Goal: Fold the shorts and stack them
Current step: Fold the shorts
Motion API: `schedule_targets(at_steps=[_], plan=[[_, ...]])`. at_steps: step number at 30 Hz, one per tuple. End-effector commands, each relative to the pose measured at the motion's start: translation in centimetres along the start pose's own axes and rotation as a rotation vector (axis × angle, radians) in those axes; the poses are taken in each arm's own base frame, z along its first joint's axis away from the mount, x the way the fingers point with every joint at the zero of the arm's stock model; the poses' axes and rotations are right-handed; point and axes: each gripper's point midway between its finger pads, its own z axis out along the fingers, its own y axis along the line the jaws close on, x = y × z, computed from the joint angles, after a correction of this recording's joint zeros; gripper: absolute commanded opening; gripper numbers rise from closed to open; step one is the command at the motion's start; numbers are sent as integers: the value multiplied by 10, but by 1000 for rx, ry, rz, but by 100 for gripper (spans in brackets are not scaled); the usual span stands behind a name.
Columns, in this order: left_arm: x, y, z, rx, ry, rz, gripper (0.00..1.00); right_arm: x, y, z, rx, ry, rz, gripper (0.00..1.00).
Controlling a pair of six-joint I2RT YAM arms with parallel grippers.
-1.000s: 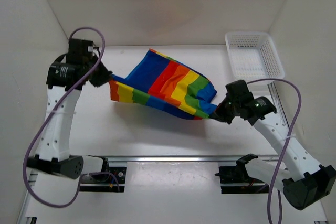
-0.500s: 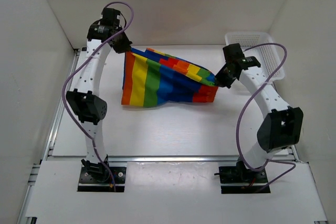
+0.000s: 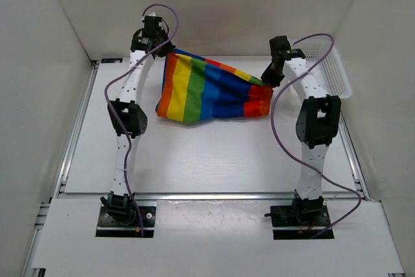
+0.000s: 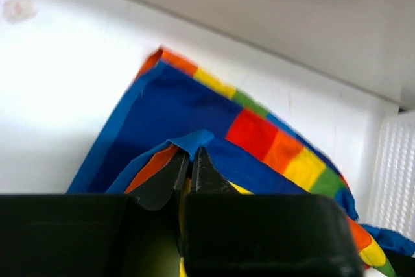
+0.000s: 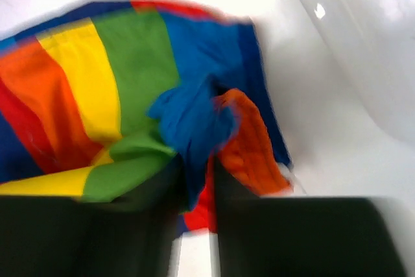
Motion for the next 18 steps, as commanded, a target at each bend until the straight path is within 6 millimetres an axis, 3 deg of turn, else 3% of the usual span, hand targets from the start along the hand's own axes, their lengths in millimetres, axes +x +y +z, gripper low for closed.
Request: schedule_targets(at_steps=[1,2,4,5,7,9,10,11,13,14,16,17,18], plan=[[-58,-40,-8,128,-229,-5,10,-31,13,2,-22,-73,-36,37],[-58,-49,-9,139,-244,-1,20,-32,17,0,-39,-70,-35,58],[-60,-59,-13,159,-264,37,58,-28,30,-15,-76,-102,-67,73],[-64,-59,-18,154,-278,48,100,-21,25,-14,-61,-100,-89,79],[-56,-51,-15,129,-250,84,100,-21,26,-32,-75,-133,-92,79],[-68,-39,-37,107,-258,72,100,-13,26,-45,-88,-144,-106,80],[-76,-20,-43,88,-250,58,100,-12,21,-48,-74,-153,-118,80],[-70,-3,-55,61,-215,33,100,-13,18,-59,-85,-163,-115,80],[-66,27,-68,41,-167,-7,100,8,2,-55,-66,-109,-127,80],[-45,44,-77,9,-107,-18,98,13,-2,-62,-76,-100,-128,79],[-25,62,-86,-27,-62,-8,80,36,-5,-62,-117,-24,-126,79],[7,84,-81,-89,12,-14,70,51,-19,-57,-118,25,-103,79],[8,88,-95,-113,-4,-13,70,60,-25,-54,-128,62,-76,79]])
